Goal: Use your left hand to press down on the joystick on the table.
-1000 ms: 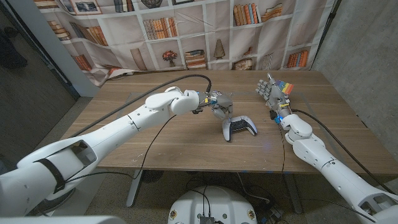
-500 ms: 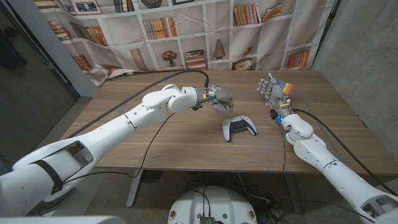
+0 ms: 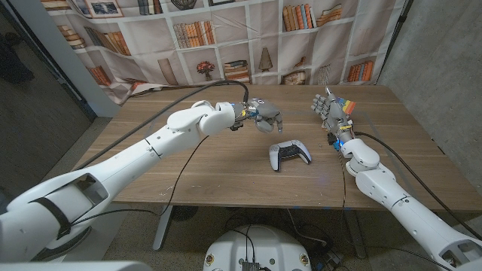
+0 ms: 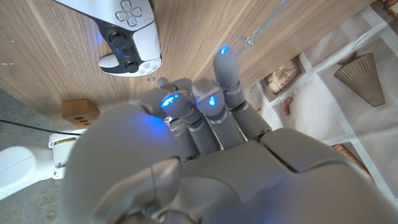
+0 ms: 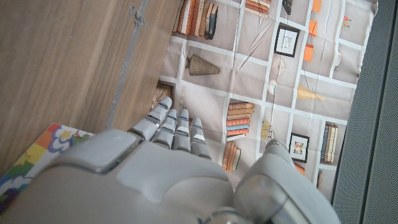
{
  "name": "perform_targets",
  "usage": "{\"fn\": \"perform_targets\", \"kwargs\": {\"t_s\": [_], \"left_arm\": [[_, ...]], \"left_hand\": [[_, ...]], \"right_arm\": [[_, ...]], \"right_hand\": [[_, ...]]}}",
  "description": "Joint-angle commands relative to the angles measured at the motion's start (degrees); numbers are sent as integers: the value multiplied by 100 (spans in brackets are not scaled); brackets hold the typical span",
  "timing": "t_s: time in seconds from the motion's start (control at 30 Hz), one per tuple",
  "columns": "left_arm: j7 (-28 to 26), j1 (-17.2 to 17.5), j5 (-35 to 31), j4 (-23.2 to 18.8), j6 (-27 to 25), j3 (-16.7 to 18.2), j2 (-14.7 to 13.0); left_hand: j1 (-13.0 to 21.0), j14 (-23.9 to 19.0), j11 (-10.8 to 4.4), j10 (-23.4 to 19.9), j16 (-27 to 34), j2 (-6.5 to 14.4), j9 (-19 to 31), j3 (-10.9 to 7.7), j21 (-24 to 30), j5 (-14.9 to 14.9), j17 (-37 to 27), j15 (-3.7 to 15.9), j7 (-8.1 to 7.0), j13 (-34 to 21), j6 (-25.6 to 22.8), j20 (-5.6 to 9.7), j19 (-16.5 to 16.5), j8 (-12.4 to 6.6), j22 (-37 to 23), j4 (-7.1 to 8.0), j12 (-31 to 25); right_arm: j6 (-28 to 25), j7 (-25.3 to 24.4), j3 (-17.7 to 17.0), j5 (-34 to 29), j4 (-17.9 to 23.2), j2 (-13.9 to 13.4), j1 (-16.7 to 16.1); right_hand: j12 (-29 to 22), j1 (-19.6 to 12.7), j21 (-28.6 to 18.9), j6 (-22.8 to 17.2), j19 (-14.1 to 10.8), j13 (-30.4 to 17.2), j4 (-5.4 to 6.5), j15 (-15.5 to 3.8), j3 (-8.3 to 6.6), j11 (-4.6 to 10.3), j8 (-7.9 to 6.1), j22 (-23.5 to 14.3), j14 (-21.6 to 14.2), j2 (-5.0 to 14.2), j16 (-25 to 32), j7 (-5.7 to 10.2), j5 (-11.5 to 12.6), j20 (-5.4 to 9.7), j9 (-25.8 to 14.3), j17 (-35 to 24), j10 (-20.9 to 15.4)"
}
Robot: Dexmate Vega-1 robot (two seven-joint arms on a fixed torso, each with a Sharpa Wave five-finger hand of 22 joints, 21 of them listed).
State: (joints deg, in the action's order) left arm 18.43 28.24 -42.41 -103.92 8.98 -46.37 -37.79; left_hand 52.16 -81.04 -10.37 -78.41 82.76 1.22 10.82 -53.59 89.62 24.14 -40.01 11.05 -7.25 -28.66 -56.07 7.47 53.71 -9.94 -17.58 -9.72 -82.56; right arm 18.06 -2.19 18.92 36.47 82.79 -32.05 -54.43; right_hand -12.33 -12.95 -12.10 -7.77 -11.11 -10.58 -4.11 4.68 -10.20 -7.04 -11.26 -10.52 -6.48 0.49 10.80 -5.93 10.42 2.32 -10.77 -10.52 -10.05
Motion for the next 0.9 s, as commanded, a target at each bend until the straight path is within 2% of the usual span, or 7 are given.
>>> {"fn": "perform_targets", "kwargs": {"t_s": [0.03, 0.37, 0.9], "left_arm": [[-285, 263, -24, -376, -135, 268, -193], [-352, 280, -17, -392, -153, 330, -160], [-272, 329, -193, -590, -276, 342, -200]], "left_hand": [[26, -14, -27, -13, -7, -48, 10, 35, 15, -29, -6, 11, 0, -27, 78, 480, -31, -34, -13, 10, -14], [65, -29, -32, -15, -12, -48, 10, 40, 18, -51, 5, 6, -38, -9, 124, 481, -23, -51, -9, -2, -13], [90, -20, -34, -16, -11, -53, 9, 46, 21, -83, 3, 4, -57, 35, 41, 481, -7, -73, -21, 3, -5]], "right_arm": [[-41, -90, 1, -75, 204, -64, -92], [-210, -183, -17, -79, 431, -151, -153], [-62, -128, -13, -96, 346, -91, -146]], "right_hand": [[5, -18, 15, -34, -72, -12, -42, 12, 0, -11, -10, -14, -33, 57, 0, -11, 6, 6, -22, -23, -57], [3, -18, 16, -36, -73, -12, -47, 9, 2, -18, -11, -14, -34, 58, -1, -11, 6, 6, -22, -23, -65], [1, -15, 16, -39, -75, -12, -52, 8, 5, -15, -11, -14, -43, 60, 1, -13, 6, 6, -22, -23, -74]]}}
